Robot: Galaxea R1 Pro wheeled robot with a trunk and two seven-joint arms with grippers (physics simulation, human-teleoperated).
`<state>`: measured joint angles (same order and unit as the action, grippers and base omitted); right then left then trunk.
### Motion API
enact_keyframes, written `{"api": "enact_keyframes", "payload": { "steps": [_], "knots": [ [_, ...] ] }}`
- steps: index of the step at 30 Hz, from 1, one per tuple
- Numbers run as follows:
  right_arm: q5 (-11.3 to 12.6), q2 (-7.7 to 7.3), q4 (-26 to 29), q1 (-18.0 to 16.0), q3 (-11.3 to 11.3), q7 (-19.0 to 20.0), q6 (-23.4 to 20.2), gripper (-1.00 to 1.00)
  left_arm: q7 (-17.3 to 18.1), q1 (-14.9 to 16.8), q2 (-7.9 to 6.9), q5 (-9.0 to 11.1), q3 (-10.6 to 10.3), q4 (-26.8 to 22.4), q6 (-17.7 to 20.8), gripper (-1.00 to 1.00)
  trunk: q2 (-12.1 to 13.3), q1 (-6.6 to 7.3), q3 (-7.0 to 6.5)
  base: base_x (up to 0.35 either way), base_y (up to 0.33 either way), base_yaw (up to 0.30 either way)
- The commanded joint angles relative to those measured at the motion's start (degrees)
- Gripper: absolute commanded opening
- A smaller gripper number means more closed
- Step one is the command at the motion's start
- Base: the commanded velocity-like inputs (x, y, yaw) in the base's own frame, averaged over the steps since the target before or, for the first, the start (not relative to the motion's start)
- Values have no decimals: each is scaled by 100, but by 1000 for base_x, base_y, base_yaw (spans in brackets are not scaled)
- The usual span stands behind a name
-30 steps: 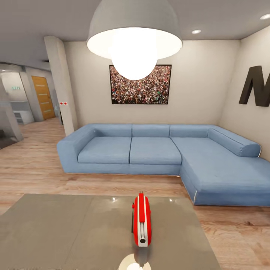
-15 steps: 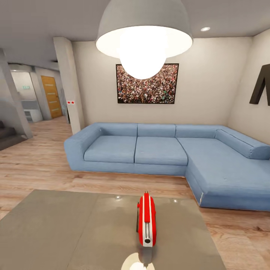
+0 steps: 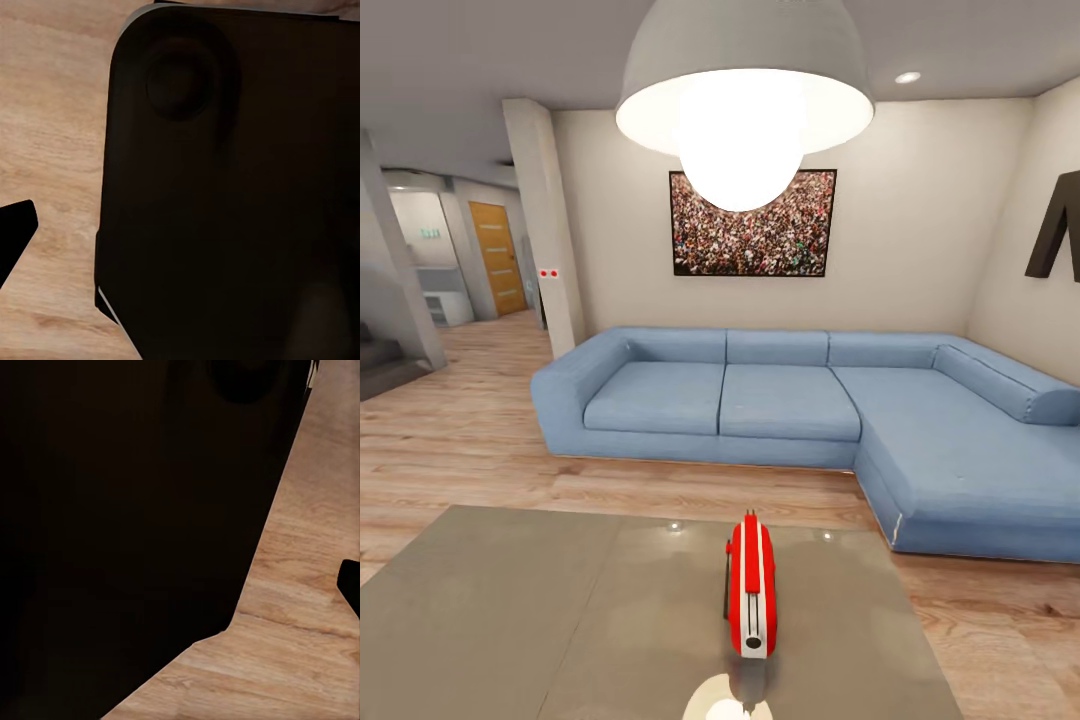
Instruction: Turn on the radio receiver that's on the table in the living room.
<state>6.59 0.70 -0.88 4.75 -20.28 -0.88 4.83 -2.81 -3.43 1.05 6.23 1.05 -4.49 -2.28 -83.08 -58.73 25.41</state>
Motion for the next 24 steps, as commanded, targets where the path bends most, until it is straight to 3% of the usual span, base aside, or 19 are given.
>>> {"api": "enact_keyframes", "payload": {
  "steps": [1,24],
  "knots": [
    [0,0,0,0,-1,0,0,100,0,0,2,13,-2,0,1,100,40,22,-18,0,0,0],
    [9,0,0,0,7,0,0,100,0,0,18,36,-17,4,-1,100,963,527,-431,0,0,0]
  ]
}}
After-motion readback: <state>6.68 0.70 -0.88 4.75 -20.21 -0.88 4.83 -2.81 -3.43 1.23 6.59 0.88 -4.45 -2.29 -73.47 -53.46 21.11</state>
